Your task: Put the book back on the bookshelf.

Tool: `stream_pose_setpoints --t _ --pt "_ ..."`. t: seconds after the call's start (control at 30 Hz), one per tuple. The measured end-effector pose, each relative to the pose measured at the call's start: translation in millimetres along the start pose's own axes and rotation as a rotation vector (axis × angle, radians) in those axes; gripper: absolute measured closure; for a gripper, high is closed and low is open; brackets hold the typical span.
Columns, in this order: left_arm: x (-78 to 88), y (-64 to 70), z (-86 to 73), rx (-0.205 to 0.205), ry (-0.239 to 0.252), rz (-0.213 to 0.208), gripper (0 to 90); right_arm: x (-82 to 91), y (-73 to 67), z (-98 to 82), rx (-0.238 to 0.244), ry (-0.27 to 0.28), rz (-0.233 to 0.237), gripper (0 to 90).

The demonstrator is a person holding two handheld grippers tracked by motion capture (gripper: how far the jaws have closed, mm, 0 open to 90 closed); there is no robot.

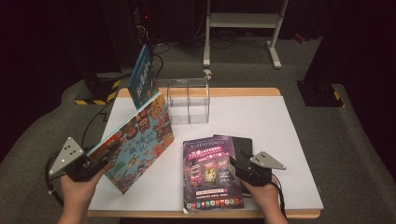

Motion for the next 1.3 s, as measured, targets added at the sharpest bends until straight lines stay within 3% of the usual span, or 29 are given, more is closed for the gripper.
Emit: stream_pose_setpoints --t 0.27,0.4,0.53,0.7,0.9,1.03,1.3 --pt "-9.6 14.0 2.9 -0.039 -0.018 0.000 80.9 2.4 -0.8 1.9 -0.007 0.014 0.006 45.3" --pt "-26.2 18.5 14.5 -0.041 -0.033 -0.003 81.1 3.5 -0.8 2.7 -0.009 0.021 0.010 45.3" --pt "-44.6 26.2 23.9 -0.071 -0.056 -0.019 81.2 4.6 -0.7 3.6 -0.010 0.028 0.013 45.3" --pt "-64.8 29.6 26.9 -0.069 -0.028 -0.008 81.2 5.5 -0.4 4.0 -0.013 0.030 0.016 45.3" --pt "-81.2 23.1 17.4 -0.029 0.020 0.021 81.2 6.9 0.2 4.8 -0.016 0.038 0.020 45.3" --pt "-80.5 18.9 8.3 -0.021 0.043 0.023 81.2 8.1 0.7 5.2 -0.024 0.043 0.024 45.4" --pt "-55.6 17.7 -9.9 -0.012 0.058 0.050 80.8 7.9 0.3 5.3 -0.032 0.044 0.031 45.4"
Point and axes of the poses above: each handheld gripper's, and its own axes: x roughly backward along the jaws, z roughly out of its top, y roughly to its right, the point moved 1 cm from there along -x, roughly forward along the jaws, and after that the axes turned 2 degrees about x, right-handed, at the moved point
